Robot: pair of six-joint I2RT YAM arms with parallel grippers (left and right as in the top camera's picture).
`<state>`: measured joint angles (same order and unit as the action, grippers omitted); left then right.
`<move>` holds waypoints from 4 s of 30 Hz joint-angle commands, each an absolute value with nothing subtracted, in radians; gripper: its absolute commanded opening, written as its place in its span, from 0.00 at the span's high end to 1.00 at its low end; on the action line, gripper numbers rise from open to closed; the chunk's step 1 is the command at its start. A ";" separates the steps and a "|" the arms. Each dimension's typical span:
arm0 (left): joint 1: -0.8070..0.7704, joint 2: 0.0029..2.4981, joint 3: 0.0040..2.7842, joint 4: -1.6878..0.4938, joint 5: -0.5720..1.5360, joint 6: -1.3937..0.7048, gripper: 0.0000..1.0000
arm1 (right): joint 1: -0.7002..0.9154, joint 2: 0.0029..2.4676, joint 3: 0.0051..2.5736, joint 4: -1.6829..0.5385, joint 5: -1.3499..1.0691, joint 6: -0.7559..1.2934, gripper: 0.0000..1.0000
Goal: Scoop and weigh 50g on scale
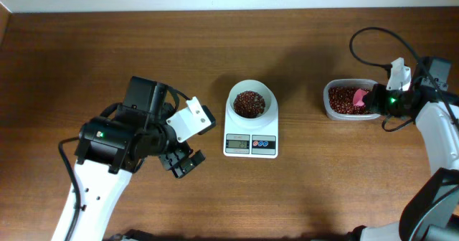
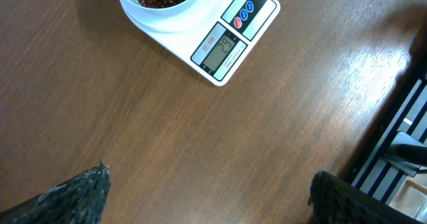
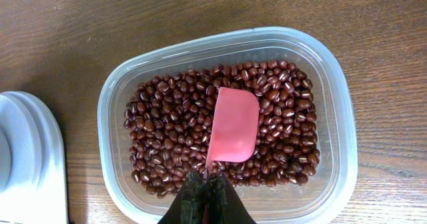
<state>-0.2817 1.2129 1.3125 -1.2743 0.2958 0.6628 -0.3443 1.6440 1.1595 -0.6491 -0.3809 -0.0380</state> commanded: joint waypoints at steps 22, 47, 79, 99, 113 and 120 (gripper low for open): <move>-0.276 1.211 1.309 -1.273 0.299 0.678 0.01 | -0.269 1.842 1.155 -0.567 -0.484 0.046 0.96; -0.276 1.211 1.309 -1.273 0.299 0.678 0.01 | -0.393 1.845 1.156 -0.563 -0.708 0.140 0.96; -0.276 1.211 1.309 -1.273 0.299 0.678 0.01 | -0.585 1.845 1.160 -0.614 -0.999 0.101 0.96; -0.276 1.211 1.309 -1.273 0.299 0.678 0.01 | -0.585 1.845 1.160 -0.653 -0.937 -0.126 0.96; -0.276 1.211 1.309 -1.273 0.299 0.678 0.01 | -0.689 1.844 1.160 -0.693 -1.277 -0.093 0.96; -0.276 1.211 1.309 -1.273 0.299 0.678 0.01 | -0.678 1.845 1.159 -0.712 -1.362 -0.093 0.96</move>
<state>-0.2817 1.2129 1.3125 -1.2743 0.2958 0.6628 -0.6872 1.8366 1.1610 -0.7094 -1.2861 -0.0849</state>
